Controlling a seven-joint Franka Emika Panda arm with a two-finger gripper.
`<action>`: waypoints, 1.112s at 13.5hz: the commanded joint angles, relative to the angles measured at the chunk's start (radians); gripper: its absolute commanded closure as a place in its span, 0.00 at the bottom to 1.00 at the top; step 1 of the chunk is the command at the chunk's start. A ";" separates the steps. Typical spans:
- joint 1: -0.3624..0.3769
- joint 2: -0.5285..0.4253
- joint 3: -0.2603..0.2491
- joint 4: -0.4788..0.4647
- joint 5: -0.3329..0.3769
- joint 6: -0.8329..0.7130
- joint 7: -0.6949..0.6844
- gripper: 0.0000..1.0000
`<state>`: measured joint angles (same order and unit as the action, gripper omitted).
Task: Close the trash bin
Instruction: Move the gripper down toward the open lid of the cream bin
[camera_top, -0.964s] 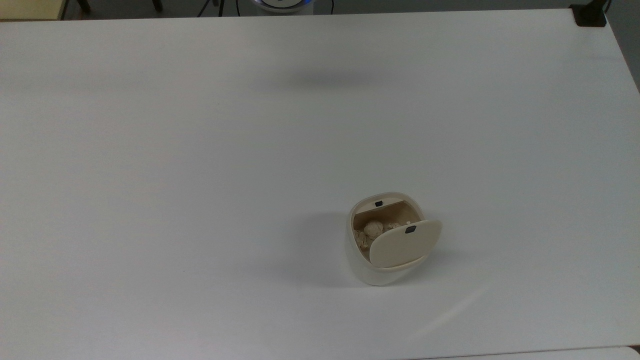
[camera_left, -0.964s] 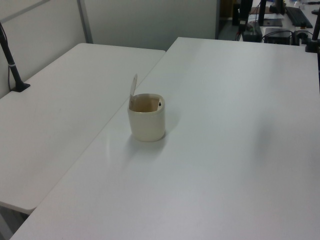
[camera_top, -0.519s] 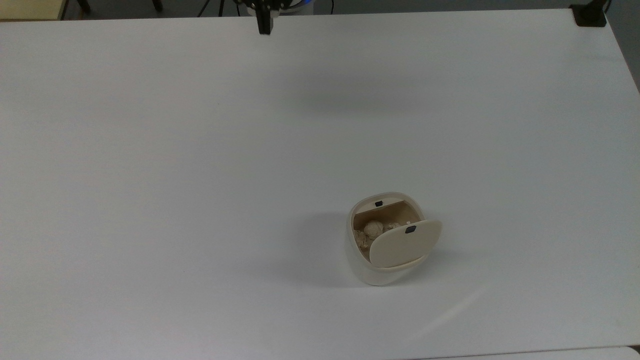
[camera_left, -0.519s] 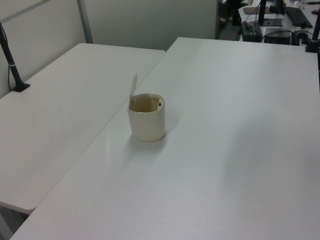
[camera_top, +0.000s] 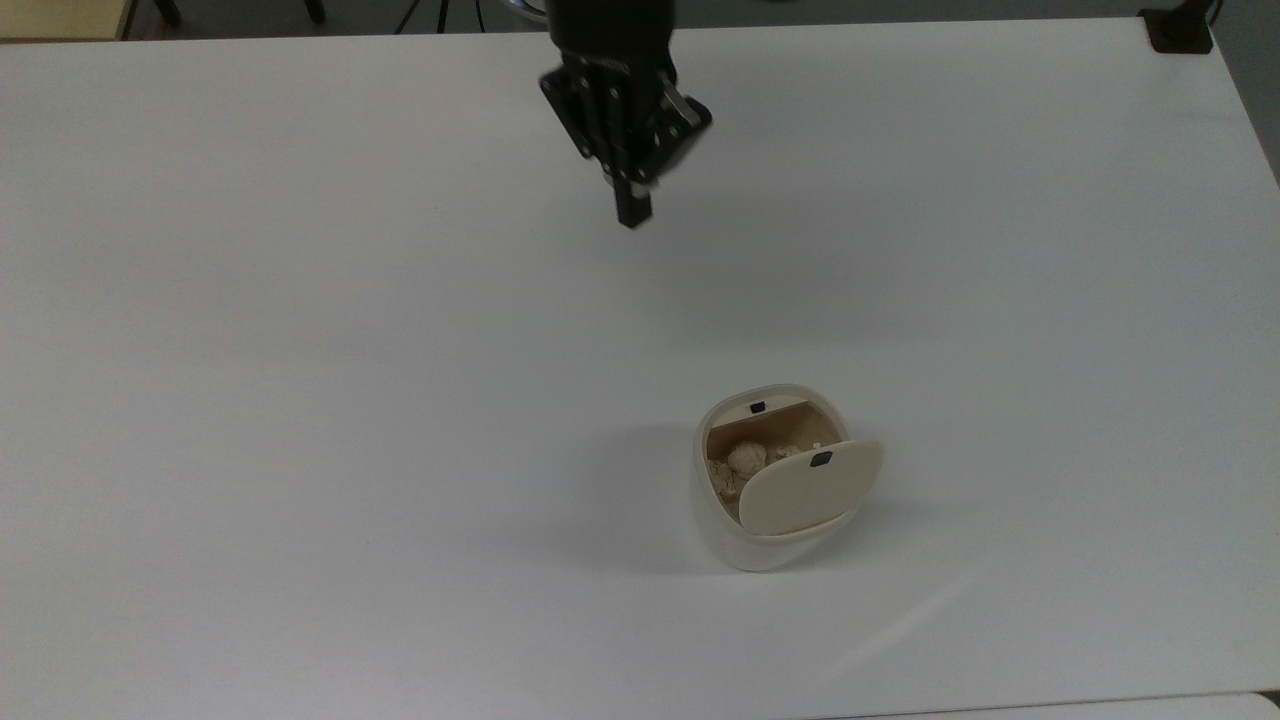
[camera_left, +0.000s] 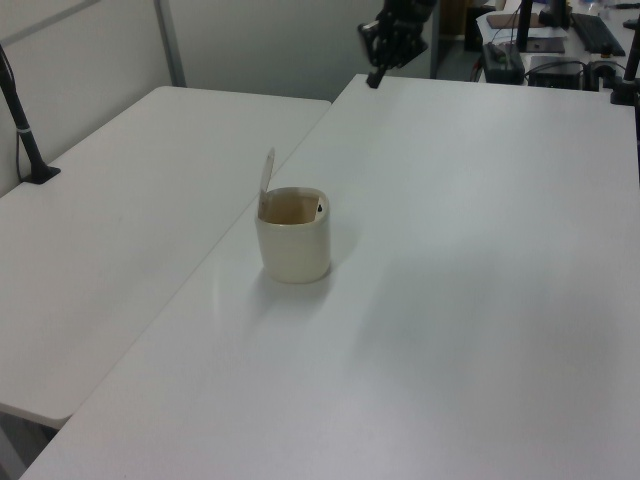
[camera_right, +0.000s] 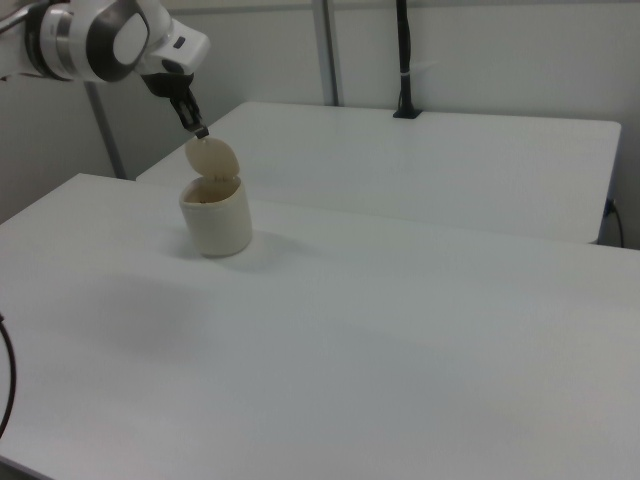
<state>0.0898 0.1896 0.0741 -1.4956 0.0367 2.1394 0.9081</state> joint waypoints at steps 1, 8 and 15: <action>0.059 0.103 -0.019 0.072 -0.015 0.160 0.188 1.00; 0.157 0.289 -0.075 0.117 -0.014 0.587 0.336 1.00; 0.197 0.398 -0.097 0.158 -0.011 0.744 0.364 1.00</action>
<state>0.2456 0.5502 0.0139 -1.3674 0.0359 2.8389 1.2383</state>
